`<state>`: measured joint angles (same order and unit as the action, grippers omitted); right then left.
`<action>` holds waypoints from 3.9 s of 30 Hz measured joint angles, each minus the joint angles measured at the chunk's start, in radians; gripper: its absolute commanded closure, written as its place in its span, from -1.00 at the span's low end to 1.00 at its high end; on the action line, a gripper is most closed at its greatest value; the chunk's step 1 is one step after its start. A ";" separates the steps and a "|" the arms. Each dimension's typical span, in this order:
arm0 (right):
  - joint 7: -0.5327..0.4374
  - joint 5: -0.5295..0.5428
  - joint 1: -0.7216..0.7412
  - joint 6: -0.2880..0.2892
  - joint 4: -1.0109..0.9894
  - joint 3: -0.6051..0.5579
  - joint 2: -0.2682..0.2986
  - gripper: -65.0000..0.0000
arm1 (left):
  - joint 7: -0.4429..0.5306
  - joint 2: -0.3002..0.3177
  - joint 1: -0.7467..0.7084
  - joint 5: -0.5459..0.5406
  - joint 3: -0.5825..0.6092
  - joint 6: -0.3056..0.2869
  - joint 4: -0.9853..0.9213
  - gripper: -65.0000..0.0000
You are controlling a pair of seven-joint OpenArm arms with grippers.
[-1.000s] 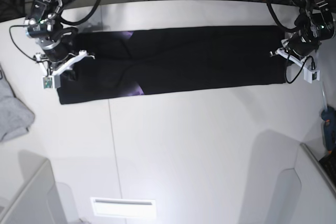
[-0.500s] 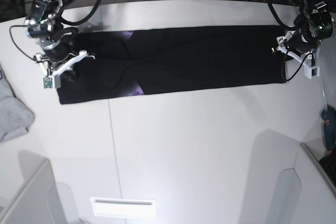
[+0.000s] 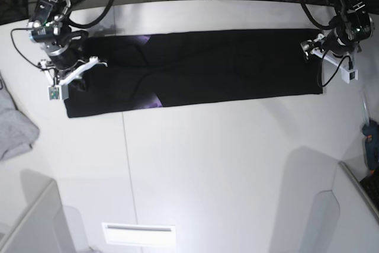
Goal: Fold the T-shirt properly
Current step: 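Lift the hem end with the left gripper and fold it toward the right gripper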
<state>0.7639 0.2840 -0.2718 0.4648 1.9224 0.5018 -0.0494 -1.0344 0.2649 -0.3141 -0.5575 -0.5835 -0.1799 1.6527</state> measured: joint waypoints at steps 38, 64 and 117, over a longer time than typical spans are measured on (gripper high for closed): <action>0.000 -0.004 -0.001 -0.001 0.000 -0.018 -0.016 1.00 | -0.006 0.024 -0.055 0.010 0.017 -0.069 0.146 1.00; 0.000 0.000 -0.004 0.000 0.000 -0.043 -0.019 1.00 | -0.018 -0.153 0.016 0.003 0.455 0.047 0.271 1.00; 0.000 -0.003 -0.006 0.000 0.000 -0.039 -0.019 1.00 | -0.100 -0.326 0.173 0.011 0.629 0.053 0.103 1.00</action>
<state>0.7643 0.2806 -0.2775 0.4644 1.9224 0.4629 -0.0685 -1.1339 -0.0612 -0.1413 -0.5468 0.0460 -0.1268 1.7554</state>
